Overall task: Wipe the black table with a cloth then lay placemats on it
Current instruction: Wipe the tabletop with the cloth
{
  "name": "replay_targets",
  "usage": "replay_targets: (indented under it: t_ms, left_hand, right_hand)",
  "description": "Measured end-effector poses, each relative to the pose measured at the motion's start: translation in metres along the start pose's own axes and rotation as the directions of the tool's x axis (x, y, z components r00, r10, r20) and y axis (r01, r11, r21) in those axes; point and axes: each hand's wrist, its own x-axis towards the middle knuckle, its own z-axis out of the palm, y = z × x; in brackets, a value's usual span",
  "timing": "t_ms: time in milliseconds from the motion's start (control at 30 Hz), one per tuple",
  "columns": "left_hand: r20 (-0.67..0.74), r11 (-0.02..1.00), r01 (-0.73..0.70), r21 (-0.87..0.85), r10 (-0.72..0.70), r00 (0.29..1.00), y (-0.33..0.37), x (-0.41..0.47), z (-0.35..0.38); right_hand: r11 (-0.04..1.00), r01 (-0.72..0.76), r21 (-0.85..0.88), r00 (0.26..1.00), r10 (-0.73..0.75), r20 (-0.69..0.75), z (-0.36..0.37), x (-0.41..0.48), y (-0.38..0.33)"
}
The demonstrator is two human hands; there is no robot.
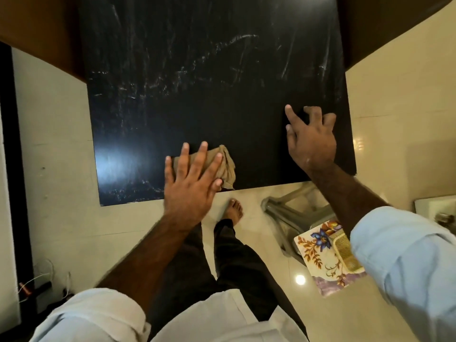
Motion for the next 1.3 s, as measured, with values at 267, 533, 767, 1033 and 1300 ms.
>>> replay_targets:
  t_ms: [267,533,767,1033,1300]
  left_hand:
    - [0.021,0.984,-0.174,-0.027,0.174,0.984,0.128,0.039,0.006]
    - [0.005,0.987,-0.158,0.022,0.158,0.987,0.069,0.015,0.011]
    - [-0.04,0.984,0.179,0.005,-0.179,0.983,-0.009,-0.02,0.004]
    - [0.013,0.989,-0.144,-0.028,0.145,0.989,0.083,0.008,0.013]
    - [-0.076,0.975,0.224,-0.005,-0.224,0.972,-0.076,-0.065,0.01]
  right_hand:
    - [0.995,-0.041,0.091,0.991,0.052,-0.127,0.015,-0.03,0.041]
    - [0.992,-0.022,0.127,0.956,0.058,-0.289,0.047,-0.04,0.04]
    - [0.984,0.002,0.179,0.936,0.061,-0.346,0.052,-0.04,0.041]
    - [0.985,-0.003,0.17,0.962,0.05,-0.27,0.046,-0.045,0.038]
    - [0.982,-0.002,0.187,0.962,0.053,-0.268,0.046,-0.048,0.035]
